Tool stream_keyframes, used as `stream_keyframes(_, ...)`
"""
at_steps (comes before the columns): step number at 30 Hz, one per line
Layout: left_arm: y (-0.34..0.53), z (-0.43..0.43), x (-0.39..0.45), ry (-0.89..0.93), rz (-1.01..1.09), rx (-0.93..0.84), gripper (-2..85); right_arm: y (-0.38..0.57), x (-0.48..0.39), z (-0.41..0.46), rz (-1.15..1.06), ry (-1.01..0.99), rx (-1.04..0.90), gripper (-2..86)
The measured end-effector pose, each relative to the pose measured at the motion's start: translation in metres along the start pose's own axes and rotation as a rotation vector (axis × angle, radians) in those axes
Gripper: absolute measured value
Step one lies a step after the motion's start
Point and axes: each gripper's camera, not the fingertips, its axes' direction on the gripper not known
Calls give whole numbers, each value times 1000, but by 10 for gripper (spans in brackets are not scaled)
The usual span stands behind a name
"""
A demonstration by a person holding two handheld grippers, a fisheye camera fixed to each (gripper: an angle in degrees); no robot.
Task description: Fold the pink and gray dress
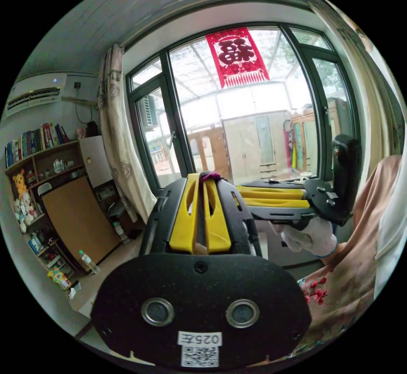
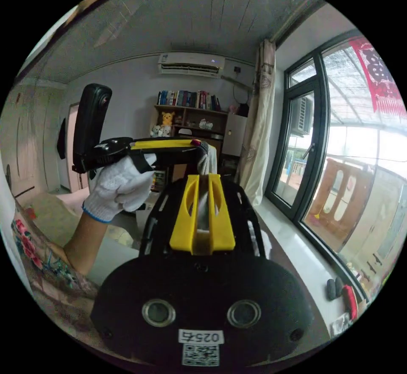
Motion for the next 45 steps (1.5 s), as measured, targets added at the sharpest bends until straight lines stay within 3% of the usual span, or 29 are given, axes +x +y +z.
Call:
stream_keyframes(3, 4, -5, -6, 49, -8, -2, -11, -1, -12, -15, -97, 108, -16, 10)
stream_keyframes(8, 18, -5, -17, 106, -31, -13, 0, -13, -4, -36, -182, 89, -101, -5)
stream_keyframes(14, 87, -31, -47, 281, -264, 162, 76, -45, 3, -39, -263, 197, -26, -9)
stream_keyframes(21, 202, -100, 12, 175, -335, 263, 100, -98, 13, -55, -251, 204, 56, -9)
stream_keyframes(26, 209, -108, 44, 51, -257, 144, 106, -125, 4, -56, -294, 191, 100, -9)
stream_keyframes(30, 210, -101, 18, -8, -331, 84, 60, -138, -3, -55, -312, 151, 117, -8)
stream_keyframes(33, 216, -106, -9, 54, -381, 14, 2, -144, 7, -55, -311, 135, 110, -8)
stream_keyframes(35, 215, -117, -23, 71, -397, -18, -4, -148, 23, -52, -288, 111, 78, -8)
stream_keyframes(38, 204, -143, -48, -44, -421, -7, -9, -148, 65, -37, -252, 85, -12, -7)
stream_keyframes(41, 177, -185, -83, -159, -468, 152, -9, -135, 115, -7, -227, 42, -178, -6)
stream_keyframes(45, 106, -213, -101, -249, -354, 235, -9, -106, 172, 17, -88, -248, -337, -5)
